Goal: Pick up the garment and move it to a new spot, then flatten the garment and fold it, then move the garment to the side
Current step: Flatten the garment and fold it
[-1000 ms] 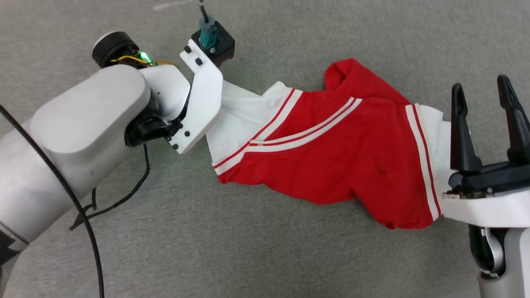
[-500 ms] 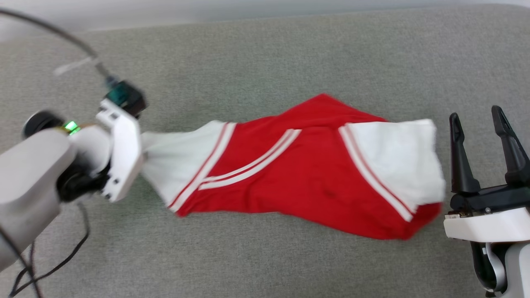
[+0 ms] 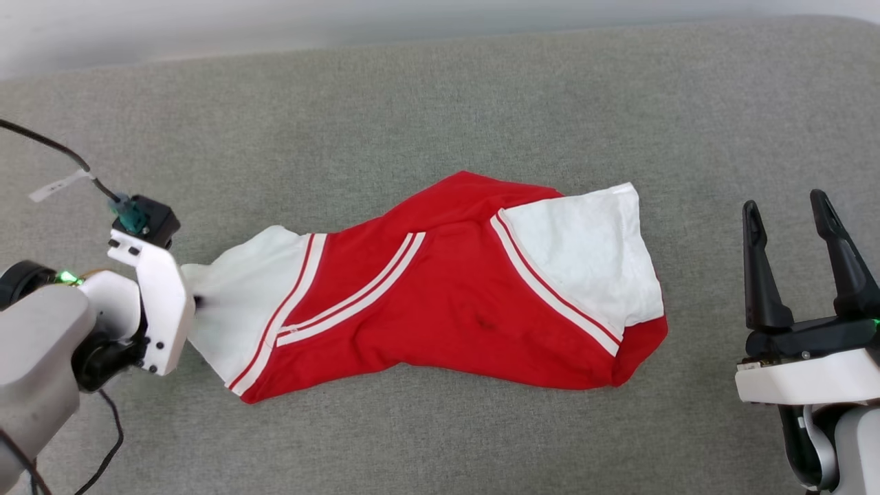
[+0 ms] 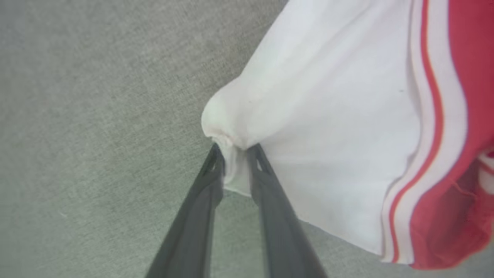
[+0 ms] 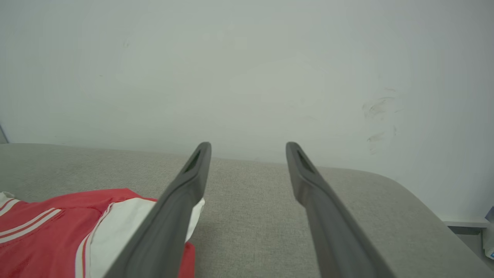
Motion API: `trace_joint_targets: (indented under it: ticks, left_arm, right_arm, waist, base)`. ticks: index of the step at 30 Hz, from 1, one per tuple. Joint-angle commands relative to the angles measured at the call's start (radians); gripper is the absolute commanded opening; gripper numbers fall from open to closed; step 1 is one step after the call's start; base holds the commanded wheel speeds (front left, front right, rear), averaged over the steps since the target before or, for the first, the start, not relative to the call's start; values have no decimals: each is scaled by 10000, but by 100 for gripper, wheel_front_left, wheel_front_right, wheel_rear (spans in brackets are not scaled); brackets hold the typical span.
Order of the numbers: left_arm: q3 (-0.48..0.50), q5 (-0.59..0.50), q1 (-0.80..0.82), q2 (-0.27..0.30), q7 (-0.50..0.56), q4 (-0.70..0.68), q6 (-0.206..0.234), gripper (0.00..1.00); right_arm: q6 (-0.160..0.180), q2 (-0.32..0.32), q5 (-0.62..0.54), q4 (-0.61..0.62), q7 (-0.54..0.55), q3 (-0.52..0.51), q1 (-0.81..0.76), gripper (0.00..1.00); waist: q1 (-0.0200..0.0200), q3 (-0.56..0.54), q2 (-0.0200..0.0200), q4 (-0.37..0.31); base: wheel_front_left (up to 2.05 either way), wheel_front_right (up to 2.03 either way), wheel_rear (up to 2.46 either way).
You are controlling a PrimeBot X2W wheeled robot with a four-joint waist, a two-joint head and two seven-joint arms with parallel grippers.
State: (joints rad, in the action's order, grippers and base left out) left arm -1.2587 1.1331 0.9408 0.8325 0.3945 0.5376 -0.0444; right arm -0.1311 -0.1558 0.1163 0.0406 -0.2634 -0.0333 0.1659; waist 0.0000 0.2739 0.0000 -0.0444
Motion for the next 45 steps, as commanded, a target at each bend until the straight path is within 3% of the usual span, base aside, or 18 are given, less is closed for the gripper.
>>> trace_joint_targets:
  ticks: [1,6,10,14,18,20,21,25,30,33,39,45]
  left_arm:
    - [47,-115,59,-58,-173,32,5,100]
    - [423,-897,238,-262,-2392,-34,469,100]
    - [912,-1306,-146,-407,-4568,-374,1348,100]
    - [1483,-1460,-834,-413,-6235,-1090,2515,100]
    - [2411,-1906,-1717,-356,-6596,-2260,3925,100]
    - [3272,-2557,-2269,-430,-6609,-3117,4679,100]
    - [4064,-3204,-3096,-539,-6590,-3871,5307,100]
    - [5583,-4516,-4480,-963,-6596,-5102,6133,100]
    - [7046,-5930,-6056,-1760,-6598,-6114,6430,100]
    - [7773,-6577,-6855,-2351,-6598,-6566,6443,100]
    - [8892,-7541,-7743,-3727,-6599,-6835,5800,100]
    - [9782,-8280,-8137,-5030,-6600,-6786,4970,100]
  right_arm:
    - [7,-44,23,-30,-19,-5,-117,100]
    - [7,-363,-19,-67,-19,26,252,100]
    - [7,-899,-49,-153,-19,102,782,100]
    - [7,-1794,126,-585,160,645,1558,100]
    - [7,-3056,786,-1103,1497,1867,2574,100]
    - [7,-3731,1268,-1212,2308,2583,3160,100]
    - [7,-4360,1766,-1298,3150,3334,3655,100]
    - [8,-5422,3127,-1337,4978,4878,4537,100]
    - [7,-6366,5488,-1286,7810,6553,5544,100]
    - [7,-6582,6490,-1347,9233,7135,6127,100]
    - [7,-6542,7527,-1962,11104,7932,7115,100]
    - [5,-5970,7912,-3034,11576,8509,7538,100]
  waist:
    - [0,-98,0,22]
    - [0,-509,0,127]
    - [0,-792,0,297]
    - [0,-989,0,484]
    - [0,-1035,0,644]
    - [0,-1004,0,737]
    - [0,-961,0,823]
    - [0,-830,0,1011]
    - [0,-582,0,1213]
    - [0,-365,0,1340]
    - [0,183,0,1680]
    - [0,728,0,2044]
  base:
    - [0,0,0]
    - [0,0,0]
    - [0,0,0]
    - [0,0,0]
    - [0,0,0]
    - [0,0,0]
    - [0,0,0]
    - [0,0,0]
    - [0,0,0]
    - [0,0,0]
    - [0,0,0]
    - [0,0,0]
